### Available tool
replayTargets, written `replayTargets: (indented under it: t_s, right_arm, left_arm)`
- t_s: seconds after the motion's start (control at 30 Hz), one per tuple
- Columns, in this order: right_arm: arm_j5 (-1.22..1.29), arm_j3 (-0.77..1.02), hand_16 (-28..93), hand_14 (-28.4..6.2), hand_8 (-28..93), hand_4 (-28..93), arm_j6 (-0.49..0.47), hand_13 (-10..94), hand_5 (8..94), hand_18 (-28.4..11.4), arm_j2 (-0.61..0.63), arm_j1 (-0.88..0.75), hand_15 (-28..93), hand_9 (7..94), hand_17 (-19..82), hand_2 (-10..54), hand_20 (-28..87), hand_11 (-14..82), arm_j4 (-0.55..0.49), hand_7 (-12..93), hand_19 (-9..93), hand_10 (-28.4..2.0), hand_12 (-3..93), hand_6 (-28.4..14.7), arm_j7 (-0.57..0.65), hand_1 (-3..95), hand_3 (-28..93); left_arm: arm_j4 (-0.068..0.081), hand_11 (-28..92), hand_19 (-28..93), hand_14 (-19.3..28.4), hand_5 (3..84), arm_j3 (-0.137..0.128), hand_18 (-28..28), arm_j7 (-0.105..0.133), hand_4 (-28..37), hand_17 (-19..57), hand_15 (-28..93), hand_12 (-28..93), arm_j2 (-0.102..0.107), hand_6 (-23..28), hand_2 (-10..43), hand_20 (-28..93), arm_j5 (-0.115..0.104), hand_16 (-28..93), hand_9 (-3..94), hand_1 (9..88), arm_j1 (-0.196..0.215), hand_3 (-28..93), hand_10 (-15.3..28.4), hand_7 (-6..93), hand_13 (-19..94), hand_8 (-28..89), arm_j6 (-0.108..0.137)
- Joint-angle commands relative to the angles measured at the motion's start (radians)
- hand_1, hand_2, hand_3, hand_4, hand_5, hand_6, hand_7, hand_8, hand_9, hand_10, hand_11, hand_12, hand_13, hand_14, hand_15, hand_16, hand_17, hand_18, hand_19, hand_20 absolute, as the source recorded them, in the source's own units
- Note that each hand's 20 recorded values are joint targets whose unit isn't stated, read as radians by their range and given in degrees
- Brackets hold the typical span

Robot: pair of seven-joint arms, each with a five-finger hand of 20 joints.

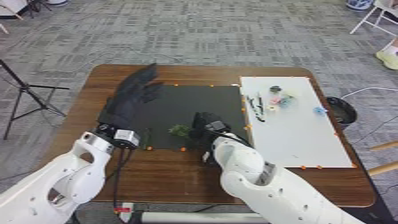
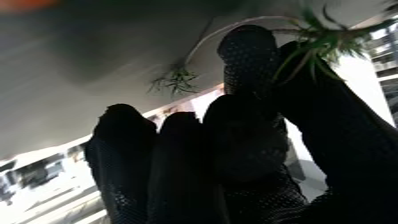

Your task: Arrange flowers

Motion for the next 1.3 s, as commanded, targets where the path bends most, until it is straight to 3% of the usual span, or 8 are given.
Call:
replayTargets:
  t_s: [0.03,0.23,0.5,0.63,0.77,0.97,1.17,1.3]
  right_arm:
    - [0.027,-0.029,34,-1.3,27,-14,-0.070,93,80.0,-16.8,-0.110,0.058,80,91.6,67,-3.9,73,61.2,0.102,46,93,-5.2,45.0,2.8,0.060,40.0,80]
    - [-0.015,-0.029,34,-1.2,26,-15,-0.059,93,80.3,-16.8,-0.130,0.083,80,92.2,67,-4.3,73,60.1,0.169,45,93,-5.2,44.5,2.9,0.105,40.4,80]
    - [0.004,-0.009,33,-1.7,24,-13,-0.111,94,82.6,-17.0,-0.114,0.066,81,93.6,68,-2.9,74,60.1,0.112,44,93,-5.2,42.8,2.5,0.114,38.8,81]
    - [0.075,0.027,33,-1.8,21,-14,-0.109,94,84.5,-17.1,-0.120,0.040,81,93.7,68,-0.9,74,60.1,0.082,43,93,-5.2,41.8,2.5,0.112,37.2,81]
    - [0.173,0.056,34,-1.6,-8,-19,-0.098,94,85.1,-17.0,-0.118,0.021,80,93.7,68,0.4,74,58.4,0.049,37,93,-5.2,41.7,1.3,0.099,28.9,79]
    - [0.178,0.118,36,-1.6,-8,-24,-0.077,93,82.4,-17.1,-0.156,-0.015,79,93.2,67,10.5,74,55.8,0.040,26,93,-6.0,42.5,-1.8,0.146,13.8,68]
    - [0.132,0.134,36,-1.7,-8,-24,-0.063,92,79.8,-17.2,-0.129,-0.018,79,93.2,67,12.0,74,54.2,0.008,23,93,-6.3,41.2,-3.2,0.127,9.6,67]
    - [0.132,0.185,35,-1.4,-8,-24,-0.006,92,76.9,-17.2,-0.049,-0.059,78,92.7,66,11.9,73,53.6,-0.079,21,93,-6.4,40.9,-3.8,0.022,9.1,67]
  left_arm:
    - [0.021,14,36,12.9,22.9,0.091,19.0,0.010,-25.5,-10.6,24,19,0.027,1.6,-5.0,12,0.000,6,17.4,28.2,-0.184,66,9.8,16.7,16,-8,-0.037]
    - [0.041,14,36,12.9,22.9,0.187,19.1,0.021,-25.5,-10.6,24,19,0.040,1.6,-4.9,12,0.006,6,17.4,28.2,-0.304,66,9.7,16.9,16,-8,-0.067]
    - [0.024,14,36,12.9,22.9,0.168,19.1,0.020,-25.5,-10.6,24,19,0.043,1.6,-4.8,12,0.010,6,17.4,28.1,-0.273,66,9.7,16.9,16,-8,-0.072]
    - [0.027,14,36,12.8,22.9,0.179,19.1,0.021,-25.4,-10.6,24,19,0.042,1.6,-4.9,12,0.010,6,17.4,28.0,-0.283,66,9.7,16.8,16,-8,-0.080]
    - [0.022,13,36,12.8,22.9,0.174,19.1,0.025,-25.4,-10.7,24,19,0.047,1.6,-4.9,12,0.009,6,17.5,27.9,-0.274,66,9.8,16.7,16,-8,-0.079]
    - [0.036,13,36,12.8,23.0,0.185,19.1,0.011,-25.5,-10.6,24,19,0.026,1.6,-4.8,12,0.010,6,17.5,28.0,-0.285,66,9.7,16.7,16,-8,-0.092]
    - [0.019,13,36,12.9,23.0,0.140,19.1,0.020,-25.4,-10.7,24,19,0.023,1.6,-4.9,12,0.012,6,17.5,28.0,-0.222,66,9.8,16.6,16,-8,-0.077]
    - [-0.012,14,36,12.8,22.9,0.039,19.1,0.030,-25.4,-10.7,24,19,0.008,1.6,-4.8,12,0.018,6,17.5,28.0,-0.085,66,9.7,16.7,16,-8,-0.042]
